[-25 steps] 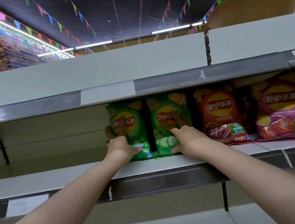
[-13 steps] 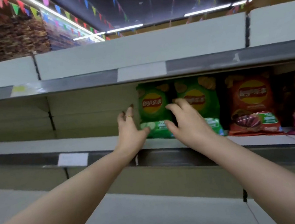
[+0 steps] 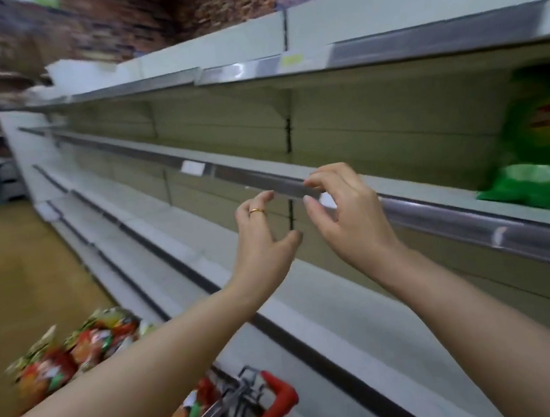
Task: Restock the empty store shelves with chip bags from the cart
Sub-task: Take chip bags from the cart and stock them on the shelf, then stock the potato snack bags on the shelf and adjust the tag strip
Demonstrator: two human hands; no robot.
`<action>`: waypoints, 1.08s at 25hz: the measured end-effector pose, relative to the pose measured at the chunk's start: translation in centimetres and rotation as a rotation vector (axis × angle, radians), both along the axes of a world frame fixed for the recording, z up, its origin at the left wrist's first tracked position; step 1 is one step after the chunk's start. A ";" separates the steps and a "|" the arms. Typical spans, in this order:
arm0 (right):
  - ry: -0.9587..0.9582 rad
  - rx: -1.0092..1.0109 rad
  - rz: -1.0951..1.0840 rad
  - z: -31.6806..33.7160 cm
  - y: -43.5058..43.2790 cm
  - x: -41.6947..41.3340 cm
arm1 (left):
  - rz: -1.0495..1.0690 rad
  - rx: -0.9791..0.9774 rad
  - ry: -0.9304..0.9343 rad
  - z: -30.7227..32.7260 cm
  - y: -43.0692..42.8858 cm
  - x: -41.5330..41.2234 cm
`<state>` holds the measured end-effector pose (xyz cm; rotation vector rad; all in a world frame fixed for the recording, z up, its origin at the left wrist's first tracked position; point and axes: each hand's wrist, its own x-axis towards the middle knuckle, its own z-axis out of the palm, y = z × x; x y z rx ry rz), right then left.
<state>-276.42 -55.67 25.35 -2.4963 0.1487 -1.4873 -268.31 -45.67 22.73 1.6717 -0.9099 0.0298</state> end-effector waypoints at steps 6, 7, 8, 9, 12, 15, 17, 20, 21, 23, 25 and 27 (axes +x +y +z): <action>0.080 0.147 0.283 -5.5 6.1 11.8 | 0.225 0.082 0.175 -5.2 8.5 9.4; 0.117 0.165 0.321 -7.0 7.1 13.6 | 0.253 0.107 0.225 -6.6 10.0 10.8; 0.156 0.179 0.350 -8.5 8.0 15.3 | 0.274 0.135 0.282 -8.0 11.2 12.2; 0.207 0.196 0.373 -10.2 8.9 17.0 | 0.298 0.169 0.339 -9.6 12.6 13.7; 0.470 0.289 0.369 -15.8 10.5 20.8 | 0.395 0.271 0.507 -14.5 16.2 17.1; 0.772 0.391 0.285 -22.0 10.9 23.5 | 0.459 0.333 0.690 -19.2 18.7 19.4; 0.937 0.445 0.218 -25.4 10.7 24.7 | 0.492 0.343 0.804 -21.8 19.4 20.1; 1.162 0.499 0.184 -29.7 10.0 26.0 | 0.547 0.319 0.924 -24.9 19.1 20.4; 1.225 0.517 0.186 -30.9 9.8 26.4 | 0.559 0.310 0.962 -25.6 18.8 20.4; 1.331 0.553 0.178 -32.9 9.7 27.2 | 0.590 0.301 1.037 -26.7 18.1 20.2; 1.429 0.569 0.138 -34.2 9.9 27.9 | 0.612 0.304 1.089 -28.0 17.4 19.7; 1.508 0.620 0.094 -35.4 10.2 28.5 | 0.626 0.313 1.127 -29.1 16.9 19.3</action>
